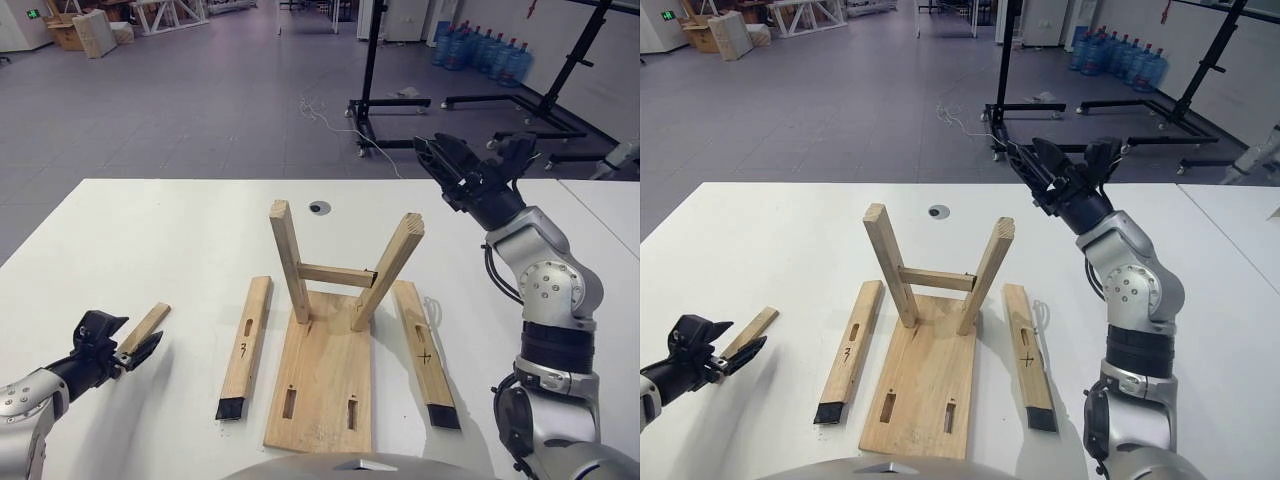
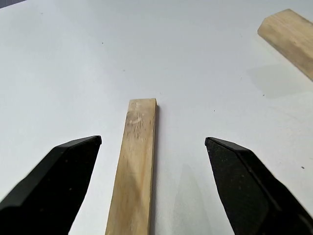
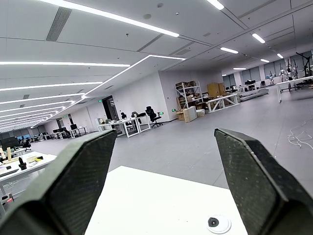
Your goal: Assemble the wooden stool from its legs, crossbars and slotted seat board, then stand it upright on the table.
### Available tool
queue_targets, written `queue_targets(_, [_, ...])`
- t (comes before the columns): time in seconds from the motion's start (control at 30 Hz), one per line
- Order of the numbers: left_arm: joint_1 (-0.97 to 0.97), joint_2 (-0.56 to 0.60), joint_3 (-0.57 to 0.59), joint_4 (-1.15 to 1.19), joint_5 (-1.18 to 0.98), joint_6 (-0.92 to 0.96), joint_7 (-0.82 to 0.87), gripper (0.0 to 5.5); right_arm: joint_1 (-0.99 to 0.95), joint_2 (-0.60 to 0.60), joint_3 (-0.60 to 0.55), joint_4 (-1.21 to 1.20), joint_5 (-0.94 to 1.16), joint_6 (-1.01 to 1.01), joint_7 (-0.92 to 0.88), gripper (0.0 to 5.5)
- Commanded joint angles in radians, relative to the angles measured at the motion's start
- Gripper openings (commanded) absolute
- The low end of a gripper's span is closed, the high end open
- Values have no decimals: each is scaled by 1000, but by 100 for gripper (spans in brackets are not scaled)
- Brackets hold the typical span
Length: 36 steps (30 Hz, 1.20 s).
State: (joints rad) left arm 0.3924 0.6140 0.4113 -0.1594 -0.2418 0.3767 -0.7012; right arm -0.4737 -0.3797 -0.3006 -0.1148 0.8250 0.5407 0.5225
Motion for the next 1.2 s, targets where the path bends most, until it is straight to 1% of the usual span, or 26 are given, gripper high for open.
queue_targets(0.03, [28,0,10,41,15,-13,26,390,-13,-10,13,10,-4,9,23,370])
queue_targets(0.23, [14,-13,49,7,-35,-50,33,390,13,-13,23,4,-13,8,41,370])
queue_targets(0.37, [25,19,47,10,-26,-33,34,390,13,-10,31,-2,-13,11,42,370])
queue_targets(0.5, [60,47,4,72,41,-26,45,390,5,-10,33,-1,-4,16,45,370])
queue_targets(0.73, [84,34,-68,146,64,-19,35,390,-14,-12,40,7,-6,22,45,370])
queue_targets(0.9, [124,30,-83,157,19,26,1,313,-20,-18,34,4,-1,26,48,370])
queue_targets(0.93, [133,32,-88,160,18,27,-3,307,-21,-17,30,4,4,29,49,370])
queue_targets(0.97, [141,37,-95,165,22,20,-5,285,-20,-16,28,3,8,31,48,370])
queue_targets(1.0, [147,41,-100,168,23,14,-7,279,-20,-16,27,1,9,32,48,370])
queue_targets(1.1, [166,53,-123,168,34,8,-5,229,-20,-15,29,0,5,32,48,370])
queue_targets(1.17, [163,58,-135,172,35,6,-1,209,-19,-16,29,-2,1,31,45,370])
queue_targets(1.2, [161,56,-138,170,34,7,5,187,-22,-16,30,2,-1,30,47,370])
